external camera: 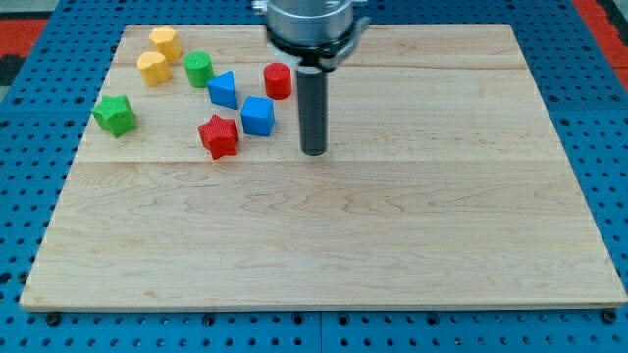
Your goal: Move the green star and red star closer
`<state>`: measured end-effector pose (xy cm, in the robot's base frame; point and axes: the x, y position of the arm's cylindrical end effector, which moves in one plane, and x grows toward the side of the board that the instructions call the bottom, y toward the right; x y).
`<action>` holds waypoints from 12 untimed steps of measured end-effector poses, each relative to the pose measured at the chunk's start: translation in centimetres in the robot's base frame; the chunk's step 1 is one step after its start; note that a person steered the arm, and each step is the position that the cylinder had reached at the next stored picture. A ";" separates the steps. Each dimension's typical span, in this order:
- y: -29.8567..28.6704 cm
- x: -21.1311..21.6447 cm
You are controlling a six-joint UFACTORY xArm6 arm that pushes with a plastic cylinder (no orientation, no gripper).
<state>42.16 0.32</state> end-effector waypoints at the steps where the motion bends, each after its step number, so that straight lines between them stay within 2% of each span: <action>1: -3.3 0.7; 2: -10.3 1.3; 3: -16.9 -0.4; 4: -19.0 0.3; 5: -20.3 3.3; 6: -24.7 3.4; 9: -24.8 -2.9; 10: -23.9 -2.0; 11: -18.1 1.1; 12: -13.6 0.8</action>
<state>42.99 -13.29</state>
